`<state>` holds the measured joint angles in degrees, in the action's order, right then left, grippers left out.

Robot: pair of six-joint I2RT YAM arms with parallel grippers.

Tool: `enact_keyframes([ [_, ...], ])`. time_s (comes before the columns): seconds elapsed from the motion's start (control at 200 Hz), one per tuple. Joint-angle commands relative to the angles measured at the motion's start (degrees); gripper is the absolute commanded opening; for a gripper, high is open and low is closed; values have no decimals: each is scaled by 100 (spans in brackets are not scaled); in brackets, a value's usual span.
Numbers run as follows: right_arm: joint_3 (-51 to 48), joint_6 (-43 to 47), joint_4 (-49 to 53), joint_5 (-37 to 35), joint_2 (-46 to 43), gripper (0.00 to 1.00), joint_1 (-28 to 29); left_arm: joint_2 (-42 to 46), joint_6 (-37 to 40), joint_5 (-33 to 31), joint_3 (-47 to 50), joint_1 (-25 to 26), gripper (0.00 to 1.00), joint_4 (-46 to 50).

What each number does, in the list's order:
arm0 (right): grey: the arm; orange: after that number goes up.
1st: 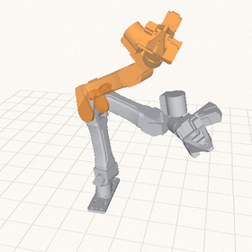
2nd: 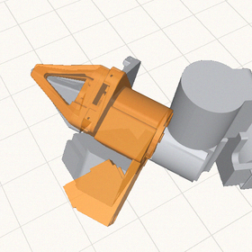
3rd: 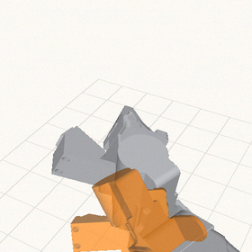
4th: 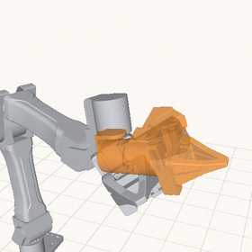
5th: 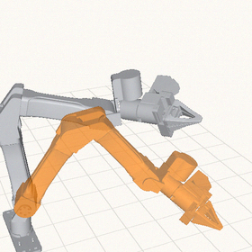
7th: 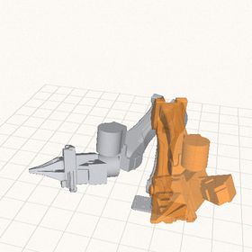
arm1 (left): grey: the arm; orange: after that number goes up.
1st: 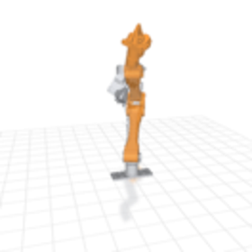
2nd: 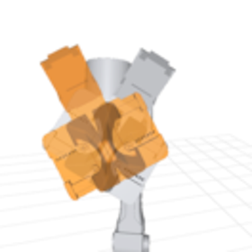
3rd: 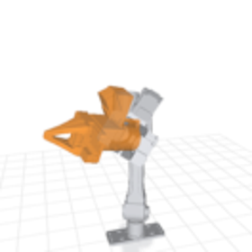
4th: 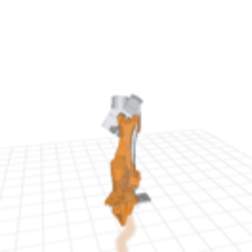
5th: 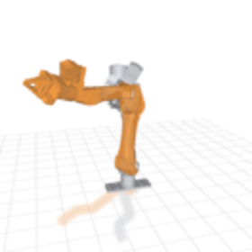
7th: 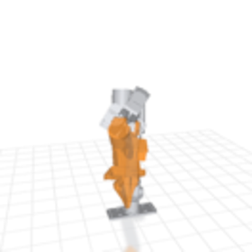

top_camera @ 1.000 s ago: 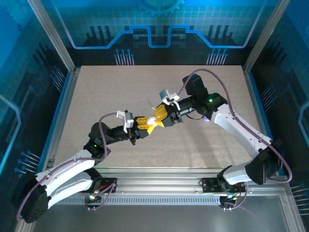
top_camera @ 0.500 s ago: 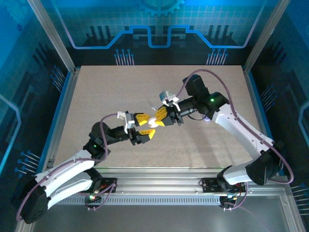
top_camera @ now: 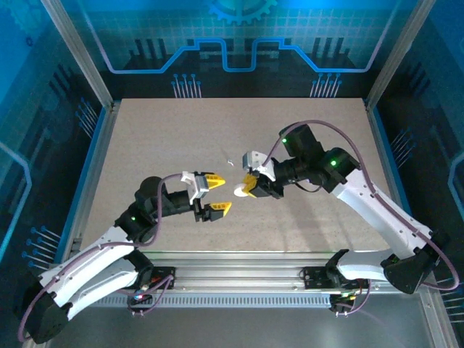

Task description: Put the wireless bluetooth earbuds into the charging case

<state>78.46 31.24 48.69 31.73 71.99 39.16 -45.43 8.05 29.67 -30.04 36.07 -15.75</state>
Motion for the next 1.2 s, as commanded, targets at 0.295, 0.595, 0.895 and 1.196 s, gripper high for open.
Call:
enact_keyframes([
  [0.295,588,543,495,-650,335,11,705,-221,609,465,-344,30,64,630],
  [0.595,792,740,731,-599,728,11,848,-212,629,689,-319,73,56,487],
  [0.895,823,769,660,-448,747,11,857,-204,643,697,-252,103,47,437],
  [1.196,806,785,616,-231,747,11,862,-273,559,610,-239,119,46,336],
])
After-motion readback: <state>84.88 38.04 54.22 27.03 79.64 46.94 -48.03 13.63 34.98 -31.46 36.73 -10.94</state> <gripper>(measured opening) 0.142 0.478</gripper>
